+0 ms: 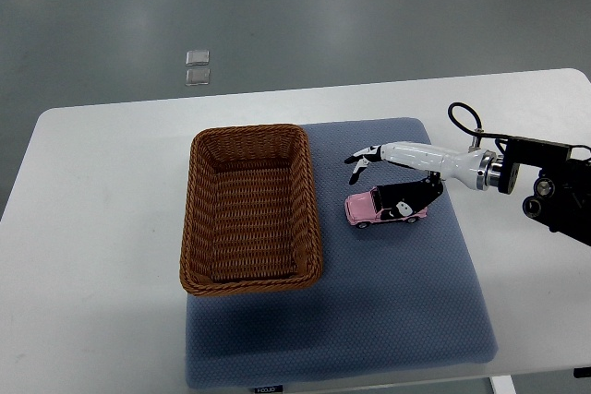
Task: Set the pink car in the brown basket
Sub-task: 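Close the right hand's fingers around the pink car's body, then lift the pink car and carry it over the wicker basket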
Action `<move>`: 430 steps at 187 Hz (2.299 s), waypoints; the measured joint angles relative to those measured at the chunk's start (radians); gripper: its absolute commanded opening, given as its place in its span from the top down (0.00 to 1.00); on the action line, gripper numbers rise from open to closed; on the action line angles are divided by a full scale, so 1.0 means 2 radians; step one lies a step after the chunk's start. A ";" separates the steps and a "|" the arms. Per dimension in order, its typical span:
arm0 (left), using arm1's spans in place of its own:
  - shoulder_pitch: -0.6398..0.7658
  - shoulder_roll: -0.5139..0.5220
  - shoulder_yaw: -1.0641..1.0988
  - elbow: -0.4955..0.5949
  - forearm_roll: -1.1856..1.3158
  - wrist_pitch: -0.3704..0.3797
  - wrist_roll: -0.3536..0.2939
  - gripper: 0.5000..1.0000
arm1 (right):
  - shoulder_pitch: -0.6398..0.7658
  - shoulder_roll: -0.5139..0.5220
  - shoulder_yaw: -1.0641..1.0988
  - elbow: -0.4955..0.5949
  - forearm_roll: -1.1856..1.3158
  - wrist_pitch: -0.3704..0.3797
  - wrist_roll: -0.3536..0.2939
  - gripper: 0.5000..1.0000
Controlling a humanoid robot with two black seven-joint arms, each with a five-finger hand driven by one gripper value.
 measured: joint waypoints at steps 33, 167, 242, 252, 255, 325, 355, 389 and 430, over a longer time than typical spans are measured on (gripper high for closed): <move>0.000 0.000 0.000 0.000 0.000 0.000 0.000 0.00 | 0.000 -0.008 -0.007 0.000 -0.023 -0.002 0.007 0.19; 0.000 0.000 0.000 0.000 0.000 0.000 0.000 0.00 | 0.001 -0.025 -0.023 -0.005 -0.040 -0.006 0.003 0.30; 0.000 0.000 0.000 0.000 0.000 0.000 0.000 0.00 | -0.001 -0.021 -0.024 -0.012 -0.050 -0.015 -0.002 0.70; 0.000 0.000 0.000 0.000 0.000 0.000 0.000 0.00 | -0.001 -0.021 -0.026 -0.012 -0.051 -0.015 -0.004 0.84; 0.000 0.000 0.000 0.000 0.000 0.000 0.000 0.00 | -0.001 -0.021 -0.027 -0.013 -0.051 -0.016 -0.004 0.90; 0.000 0.000 0.001 0.000 0.000 0.000 0.000 0.00 | 0.000 -0.023 -0.040 -0.014 -0.051 -0.042 -0.005 1.00; 0.000 0.000 0.001 0.000 0.000 0.000 0.000 0.00 | 0.010 -0.027 -0.035 -0.011 -0.047 -0.055 -0.004 1.00; 0.000 0.000 0.001 0.000 0.000 0.000 0.000 0.00 | 0.050 -0.033 -0.031 -0.009 -0.035 -0.061 -0.003 1.00; 0.000 0.000 0.000 0.000 0.000 0.000 0.000 0.00 | 0.106 -0.021 -0.031 -0.011 -0.019 -0.057 -0.004 1.00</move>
